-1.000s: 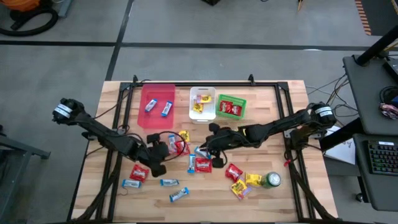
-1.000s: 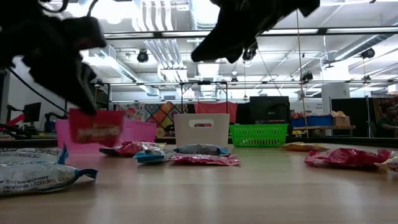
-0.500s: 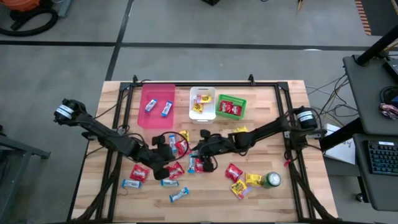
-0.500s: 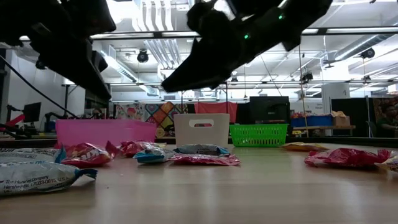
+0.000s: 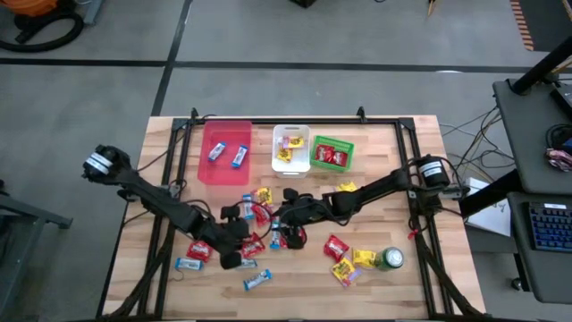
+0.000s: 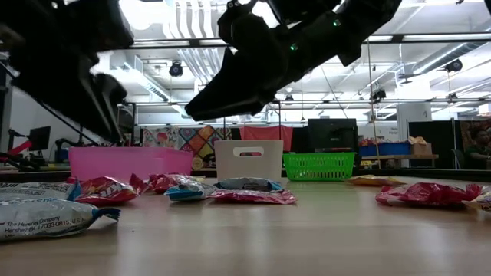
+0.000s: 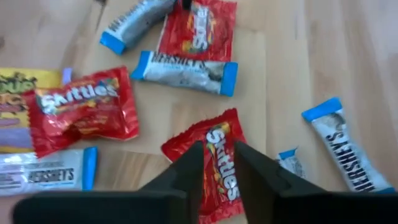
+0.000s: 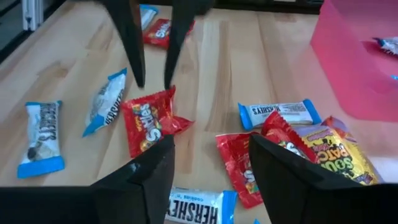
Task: Sort candy
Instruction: Put the red candy into the green bin
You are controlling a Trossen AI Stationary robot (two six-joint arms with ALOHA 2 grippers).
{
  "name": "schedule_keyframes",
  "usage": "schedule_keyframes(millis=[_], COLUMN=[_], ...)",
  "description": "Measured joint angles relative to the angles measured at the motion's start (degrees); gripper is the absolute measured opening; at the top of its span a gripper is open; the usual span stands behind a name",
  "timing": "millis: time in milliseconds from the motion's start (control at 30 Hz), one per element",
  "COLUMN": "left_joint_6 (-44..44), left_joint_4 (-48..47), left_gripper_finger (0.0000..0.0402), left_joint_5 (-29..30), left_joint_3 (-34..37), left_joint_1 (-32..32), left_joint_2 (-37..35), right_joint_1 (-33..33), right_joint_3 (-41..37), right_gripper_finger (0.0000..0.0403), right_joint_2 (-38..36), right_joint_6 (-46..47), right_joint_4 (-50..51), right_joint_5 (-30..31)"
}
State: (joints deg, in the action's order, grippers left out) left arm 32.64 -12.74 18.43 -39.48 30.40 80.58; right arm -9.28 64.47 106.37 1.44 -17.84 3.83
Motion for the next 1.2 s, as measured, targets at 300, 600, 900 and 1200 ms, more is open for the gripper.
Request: schedule_keyframes(millis=[300, 600, 900, 1200], left_joint_6=[3.0, 3.3, 2.1, -3.1], left_joint_4=[2.2, 2.2, 2.4, 2.0], left_gripper_finger=[0.0164, 0.0125, 0.0012, 0.0001], left_joint_5=[0.5, 0.5, 3.2, 8.2], left_joint_3=[0.2, 0.5, 0.5, -3.0], left_joint_1=[0.1, 0.3, 0.3, 0.5], left_joint_2=[8.5, 9.0, 8.4, 8.1], right_joint_1=[-0.1, -0.6, -1.0, -1.6], right_joint_3=[0.0, -0.1, -0.1, -0.1], right_gripper_finger=[0.0201, 0.0201, 0.0201, 0.0201], right_joint_2=[-0.1, -0.1, 0.3, 0.4], right_joint_6=[2.7, 4.0, 16.7, 24.7], right_joint_4=[1.3, 1.3, -0.5, -1.8], right_joint_5=[-2.5, -2.8, -2.4, -0.9])
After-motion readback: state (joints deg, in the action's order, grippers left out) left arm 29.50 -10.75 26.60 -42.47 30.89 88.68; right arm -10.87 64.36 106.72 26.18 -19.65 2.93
